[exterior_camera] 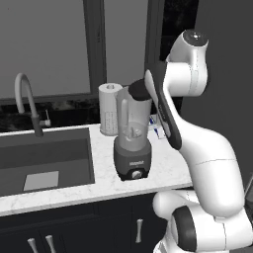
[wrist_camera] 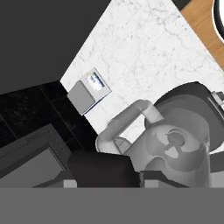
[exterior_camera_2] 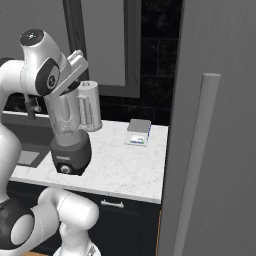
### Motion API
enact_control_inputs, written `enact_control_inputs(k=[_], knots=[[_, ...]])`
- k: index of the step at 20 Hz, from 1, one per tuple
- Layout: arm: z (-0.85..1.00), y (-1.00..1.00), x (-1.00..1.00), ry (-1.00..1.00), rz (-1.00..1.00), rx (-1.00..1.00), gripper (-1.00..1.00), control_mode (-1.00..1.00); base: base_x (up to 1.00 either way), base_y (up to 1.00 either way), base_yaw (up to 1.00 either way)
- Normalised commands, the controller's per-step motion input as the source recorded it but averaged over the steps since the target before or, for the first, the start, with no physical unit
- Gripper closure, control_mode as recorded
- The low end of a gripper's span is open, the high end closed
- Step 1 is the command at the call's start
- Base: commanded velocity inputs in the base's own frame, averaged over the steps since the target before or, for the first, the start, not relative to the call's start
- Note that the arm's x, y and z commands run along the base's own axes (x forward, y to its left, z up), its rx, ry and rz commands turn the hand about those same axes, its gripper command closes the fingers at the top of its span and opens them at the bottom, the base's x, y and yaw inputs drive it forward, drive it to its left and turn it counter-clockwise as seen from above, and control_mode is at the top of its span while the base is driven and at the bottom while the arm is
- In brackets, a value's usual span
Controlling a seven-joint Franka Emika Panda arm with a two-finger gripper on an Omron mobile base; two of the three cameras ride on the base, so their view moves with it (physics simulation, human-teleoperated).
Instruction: Close the lid blender by securely placing the lid on top.
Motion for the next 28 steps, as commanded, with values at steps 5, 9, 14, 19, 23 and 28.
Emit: enact_control_inputs(k=[5, 9, 14, 19, 23, 28], knots=[[0.0, 0.32, 0.26, 0.0, -0.09, 0.0, 1.0, -1.0, 0.0, 0.0, 0.0], [0.0, 0.4, 0.17, 0.01, -0.05, 0.0, 1.0, -1.0, 0.0, 0.0, 0.0], [0.0, 0.38, 0.11, 0.01, -0.04, 0.0, 1.0, -1.0, 0.0, 0.0, 0.0], [0.0, 0.19, 0.01, 0.03, -0.05, 0.13, 1.0, -1.0, 0.0, 0.0, 0.0], [0.01, 0.02, 0.0, 0.09, -0.06, 0.25, 1.0, -1.0, 0.0, 0.0, 0.0], [0.06, 0.0, 0.0, 0.1, -0.08, 0.34, 1.0, -1.0, 0.0, 0.0, 0.0]])
